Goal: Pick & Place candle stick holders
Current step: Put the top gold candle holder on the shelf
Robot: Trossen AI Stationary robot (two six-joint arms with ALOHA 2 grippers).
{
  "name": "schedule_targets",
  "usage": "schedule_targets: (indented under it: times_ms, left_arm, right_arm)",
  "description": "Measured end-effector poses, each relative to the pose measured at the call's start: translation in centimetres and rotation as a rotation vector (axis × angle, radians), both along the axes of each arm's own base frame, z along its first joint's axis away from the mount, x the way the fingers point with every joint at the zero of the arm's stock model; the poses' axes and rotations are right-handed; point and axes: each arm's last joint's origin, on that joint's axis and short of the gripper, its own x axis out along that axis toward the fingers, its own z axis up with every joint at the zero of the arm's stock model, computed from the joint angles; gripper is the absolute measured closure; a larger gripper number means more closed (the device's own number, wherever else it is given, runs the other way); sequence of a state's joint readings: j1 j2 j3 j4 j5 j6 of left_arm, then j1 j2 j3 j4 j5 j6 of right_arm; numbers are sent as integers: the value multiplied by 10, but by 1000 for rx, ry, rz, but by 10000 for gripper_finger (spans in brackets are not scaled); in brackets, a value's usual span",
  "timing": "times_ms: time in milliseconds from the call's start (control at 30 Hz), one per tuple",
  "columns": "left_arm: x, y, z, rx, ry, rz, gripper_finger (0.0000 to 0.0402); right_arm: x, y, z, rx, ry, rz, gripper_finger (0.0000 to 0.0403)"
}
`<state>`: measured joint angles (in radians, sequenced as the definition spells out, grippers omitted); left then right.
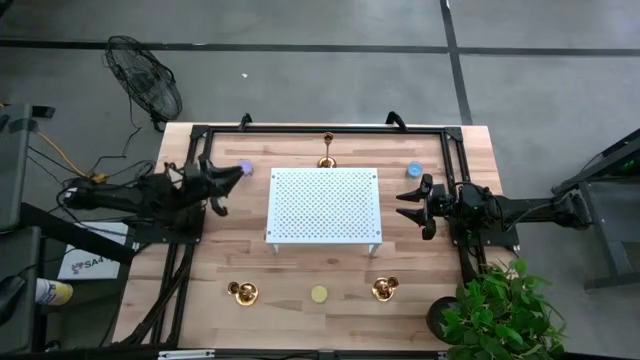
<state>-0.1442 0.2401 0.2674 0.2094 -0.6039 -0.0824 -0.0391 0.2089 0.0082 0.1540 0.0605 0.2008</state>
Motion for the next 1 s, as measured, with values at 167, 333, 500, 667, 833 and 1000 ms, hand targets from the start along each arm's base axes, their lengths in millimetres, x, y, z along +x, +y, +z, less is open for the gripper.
schedule_targets:
  times_ms: [167,333,500,667,833,1000]
  left_arm:
    - [14,0,25,-19,44,106,337]
    - [29,0,49,-34,66,192,337]
    - [45,0,72,-5,178,200,337]
    - [58,10,95,0,287,136,337]
    - [70,31,111,-13,352,63,321]
    - [85,62,112,-116,437,21,264]
  right_arm:
    - [0,0,0,0,0,0,206]
    - [0,0,0,0,0,0,206]
    - [0,0,0,0,0,0,206]
    - [0,0,0,0,0,0,206]
    - [0,0,0,0,0,0,206]
    - [0,0,0,0,0,0,206]
